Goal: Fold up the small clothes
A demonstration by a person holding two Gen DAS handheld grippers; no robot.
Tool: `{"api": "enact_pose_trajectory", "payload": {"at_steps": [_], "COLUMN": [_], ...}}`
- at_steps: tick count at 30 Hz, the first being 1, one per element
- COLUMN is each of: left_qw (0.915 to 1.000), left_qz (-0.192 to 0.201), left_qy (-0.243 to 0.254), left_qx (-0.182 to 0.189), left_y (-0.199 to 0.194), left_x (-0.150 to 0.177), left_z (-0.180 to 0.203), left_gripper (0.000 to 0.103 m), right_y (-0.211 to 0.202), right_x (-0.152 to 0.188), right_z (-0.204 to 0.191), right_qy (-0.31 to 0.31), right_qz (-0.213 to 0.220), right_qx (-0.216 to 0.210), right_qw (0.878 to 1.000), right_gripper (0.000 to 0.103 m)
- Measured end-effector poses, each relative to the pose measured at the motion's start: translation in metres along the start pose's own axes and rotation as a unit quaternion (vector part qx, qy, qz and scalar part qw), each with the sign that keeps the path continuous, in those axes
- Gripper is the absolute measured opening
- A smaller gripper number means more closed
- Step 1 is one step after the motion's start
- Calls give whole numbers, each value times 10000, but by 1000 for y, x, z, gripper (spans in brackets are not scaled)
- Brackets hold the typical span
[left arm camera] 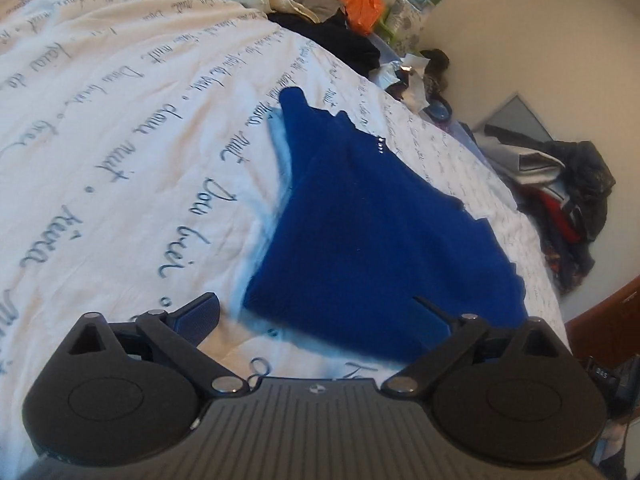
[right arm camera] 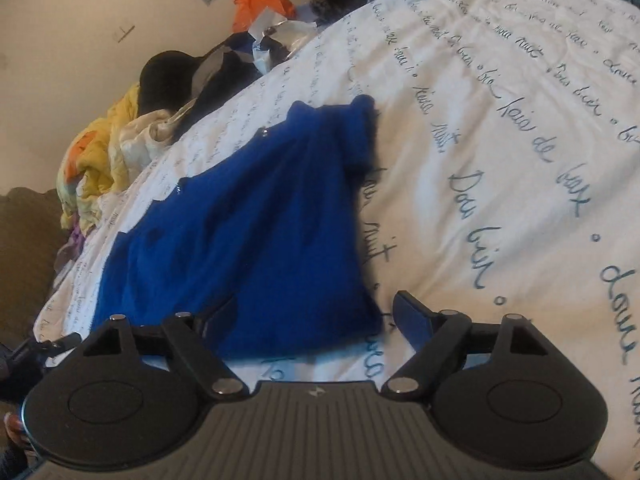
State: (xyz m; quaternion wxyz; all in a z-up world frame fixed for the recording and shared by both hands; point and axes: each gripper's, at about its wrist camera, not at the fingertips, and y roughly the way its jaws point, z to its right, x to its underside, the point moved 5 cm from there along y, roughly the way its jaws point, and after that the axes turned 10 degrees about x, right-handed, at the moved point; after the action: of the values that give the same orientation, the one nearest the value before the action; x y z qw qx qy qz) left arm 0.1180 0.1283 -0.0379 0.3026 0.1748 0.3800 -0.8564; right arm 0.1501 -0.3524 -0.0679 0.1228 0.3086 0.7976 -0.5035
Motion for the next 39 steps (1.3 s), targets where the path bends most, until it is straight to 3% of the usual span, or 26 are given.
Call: {"api": "enact_pose_trajectory", "payload": {"at_steps": [1,2,3,5,6,8,13,19,23,25,26,28,29,30,31,32,33,35,37,38,39], "left_qw": [10000,10000,9999,9983,9979,9975,9982,9976,9927,9894,9876,9814,9756,9686,9625,9565,9509,9461,9502,9524,9532], "left_qz": [15,10,-89,-546,-589,-524,-236,-486,-761,-542,-333,180,545,879,945,907,876,586,85,-146,-391], "left_qy": [-37,-56,-35,-96,-63,232,518,492,588,792,990,1459,1735,2017,2304,2562,2736,2946,2821,2736,2676], "left_qx": [44,-27,-79,-191,-279,-417,-173,-86,-725,-1093,-1172,-1237,-1230,-1156,-1074,-1061,-1151,-1215,-1317,-1337,-1348], "left_y": [5,9,13,27,30,25,-28,-95,-94,-99,-103,-109,-111,-110,-98,-80,-60,-12,37,55,75], "left_x": [-3,-7,-9,-9,-8,-12,-15,42,81,73,61,32,17,5,-5,-14,-21,-32,-37,-39,-38], "left_z": [0,3,7,8,9,21,53,49,13,7,12,32,46,61,75,85,90,93,82,77,66], "left_gripper": [97,89,63,13,11,10,10,10,16,21,31,75,103,103,103,103,99,92,80,68,68], "right_y": [4,9,16,28,30,25,-30,-100,-101,-90,-85,-81,-80,-78,-73,-61,-49,-15,15,30,41], "right_x": [-3,-7,-10,-11,-12,-13,-17,31,76,83,77,52,37,22,7,-9,-21,-43,-58,-63,-65], "right_z": [-2,-2,-2,-1,-3,-10,-34,-27,-3,6,10,10,4,-3,-12,-20,-28,-40,-52,-58,-63], "right_qy": [112,209,313,421,346,127,-576,-1022,-670,-623,-581,-432,-494,-592,-688,-748,-771,-900,-1048,-1148,-1256], "right_qz": [-41,-90,-188,-448,-476,-500,-76,-139,-497,-561,-544,-242,34,252,418,469,428,400,362,319,286], "right_qx": [-107,-183,-230,-233,-263,-257,-577,-643,-445,-87,89,293,285,262,181,54,-33,9,155,174,255], "right_qw": [9999,9996,9991,9978,9979,9983,9966,9926,9955,9964,9968,9983,9984,9976,9966,9961,9961,9951,9937,9927,9913], "right_gripper": [78,59,32,13,11,9,6,5,7,10,10,10,11,11,13,21,43,70,70,68,66]}}
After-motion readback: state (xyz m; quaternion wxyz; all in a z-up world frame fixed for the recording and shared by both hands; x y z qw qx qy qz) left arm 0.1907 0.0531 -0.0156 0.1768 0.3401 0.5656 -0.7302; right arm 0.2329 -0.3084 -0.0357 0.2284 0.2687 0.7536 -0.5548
